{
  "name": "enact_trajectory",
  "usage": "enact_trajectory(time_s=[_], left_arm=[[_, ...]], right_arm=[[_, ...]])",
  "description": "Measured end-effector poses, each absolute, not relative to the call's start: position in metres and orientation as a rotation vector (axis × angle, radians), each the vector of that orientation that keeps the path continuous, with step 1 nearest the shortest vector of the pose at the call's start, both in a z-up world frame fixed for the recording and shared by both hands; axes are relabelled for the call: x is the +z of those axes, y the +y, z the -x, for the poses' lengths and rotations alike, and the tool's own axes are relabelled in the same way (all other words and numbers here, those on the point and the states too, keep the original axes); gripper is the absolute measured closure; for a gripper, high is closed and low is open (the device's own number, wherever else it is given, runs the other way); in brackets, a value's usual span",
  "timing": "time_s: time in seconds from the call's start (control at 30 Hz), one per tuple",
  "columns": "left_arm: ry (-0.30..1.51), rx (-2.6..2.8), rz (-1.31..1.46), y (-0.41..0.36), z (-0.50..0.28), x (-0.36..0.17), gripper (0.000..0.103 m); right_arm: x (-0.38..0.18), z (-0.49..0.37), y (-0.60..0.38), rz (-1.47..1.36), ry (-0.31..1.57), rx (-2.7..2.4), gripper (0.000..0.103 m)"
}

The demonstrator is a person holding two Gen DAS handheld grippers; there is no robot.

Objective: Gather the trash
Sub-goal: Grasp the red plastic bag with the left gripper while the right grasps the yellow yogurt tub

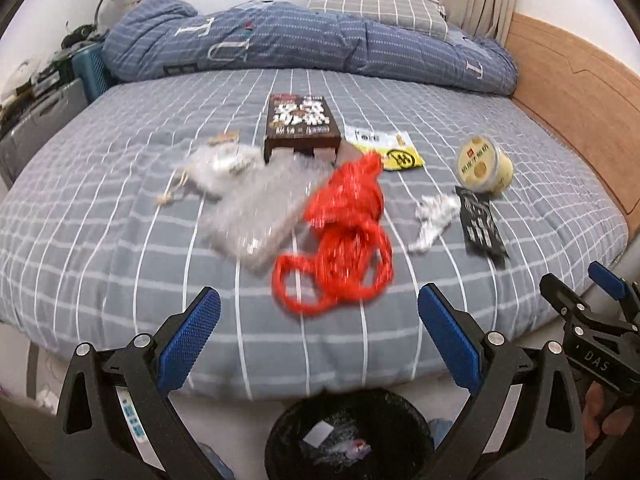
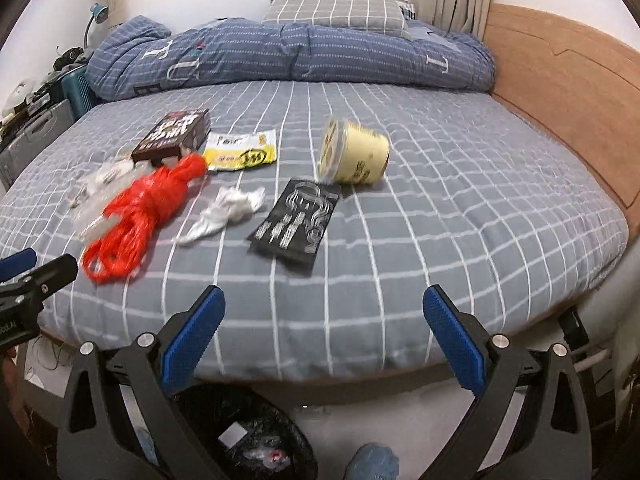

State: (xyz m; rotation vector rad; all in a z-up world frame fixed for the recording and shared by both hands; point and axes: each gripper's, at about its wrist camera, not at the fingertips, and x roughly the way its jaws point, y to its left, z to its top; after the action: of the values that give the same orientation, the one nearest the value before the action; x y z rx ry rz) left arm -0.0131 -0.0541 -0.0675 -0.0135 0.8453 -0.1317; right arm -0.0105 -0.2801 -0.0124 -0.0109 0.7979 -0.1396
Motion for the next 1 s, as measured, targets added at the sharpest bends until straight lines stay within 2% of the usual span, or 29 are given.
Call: enact_trajectory(time_s=[0.47, 0.57, 0.67, 1.0], left_arm=[[0.867, -0.199, -0.067, -0.078, -0.058, -0.076, 0.007], [0.885, -0.221, -0.082, -0.083, -0.068, -0.082, 0.013], [0.909, -0.229, -0.087, -0.086, -0.075, -0.087, 0.014], [0.962, -0.263, -0.107, -0.098, -0.094, -0.099, 0.035]], right_arm=[[-0.012, -0.074, -0.328, -0.042, 0.789, -0.19, 0.011], [-0.016, -0.097, -0.337, -0.064, 0.797, -0.194, 0.011], [-0.02, -0.115, -0.34, -0.061, 0.804, -0.196, 0.011], [-0.033, -0.163, -0.348, -0.079, 0.835, -0.201, 0.012]])
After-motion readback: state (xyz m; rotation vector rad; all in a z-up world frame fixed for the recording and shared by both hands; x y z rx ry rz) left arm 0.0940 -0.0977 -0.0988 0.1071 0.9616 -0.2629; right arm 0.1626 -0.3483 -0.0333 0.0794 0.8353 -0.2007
